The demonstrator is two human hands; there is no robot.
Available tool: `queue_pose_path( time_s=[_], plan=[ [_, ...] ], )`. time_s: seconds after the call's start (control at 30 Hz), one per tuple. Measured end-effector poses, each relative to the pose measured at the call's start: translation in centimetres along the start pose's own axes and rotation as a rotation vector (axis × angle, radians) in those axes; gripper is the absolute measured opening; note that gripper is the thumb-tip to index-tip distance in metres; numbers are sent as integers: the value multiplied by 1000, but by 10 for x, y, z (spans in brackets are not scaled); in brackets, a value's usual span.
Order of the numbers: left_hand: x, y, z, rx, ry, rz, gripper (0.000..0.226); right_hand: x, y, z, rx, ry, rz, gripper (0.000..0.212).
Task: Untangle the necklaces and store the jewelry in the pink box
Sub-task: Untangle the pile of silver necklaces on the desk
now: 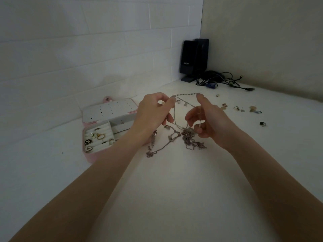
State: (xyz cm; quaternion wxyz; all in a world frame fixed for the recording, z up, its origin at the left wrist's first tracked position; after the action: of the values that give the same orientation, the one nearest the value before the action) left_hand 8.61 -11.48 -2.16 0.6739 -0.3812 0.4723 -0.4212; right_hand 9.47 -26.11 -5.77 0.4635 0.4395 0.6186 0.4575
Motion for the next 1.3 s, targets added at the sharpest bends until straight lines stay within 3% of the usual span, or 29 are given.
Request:
queue_pose_path(
  time_s=[0.13, 0.3, 0.4, 0.57, 0.87, 0.93, 1.13, 1.3],
  plan=[
    [-4, -5, 0, 24, -33, 70, 38, 4, -4, 0, 24, 59, -64, 63],
    [-5, -3, 1, -121, 12, -186, 38, 4, -5, 2, 36, 81, -47, 61],
    [-4, -3, 0, -134, 49, -212, 35, 5, -9, 2, 72, 95, -46, 64],
    [-2, -2, 2, -112, 181, -50, 14, 4, -12, 4, 93, 122, -24, 69],
    [-9, 0, 7, 29, 99, 78, 16, 5, -13, 3, 122, 167, 18, 73],
    [-9, 0, 7, 57, 94, 122, 16, 2, -12, 3, 106, 140, 65, 67],
    [-2, -4, 3, 9, 201, 52, 14, -20, -7, 7, 20, -146, 48, 47],
    [2, -9, 0, -45, 235, -37, 14, -12, -9, 6, 38, -89, -53, 42]
  ],
)
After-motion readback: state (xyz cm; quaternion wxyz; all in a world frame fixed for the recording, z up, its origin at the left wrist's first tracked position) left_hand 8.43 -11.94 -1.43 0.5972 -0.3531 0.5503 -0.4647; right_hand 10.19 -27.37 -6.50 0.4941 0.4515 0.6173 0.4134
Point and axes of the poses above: each hand's wrist, its own z-axis towards the middle knuckle, its own x-axis out of the palm, y = z × x, the point moved 7 cm from there along z, towards the middle knuckle, and after that the axes turned 6 degrees about -z, right-handed, at the moved point
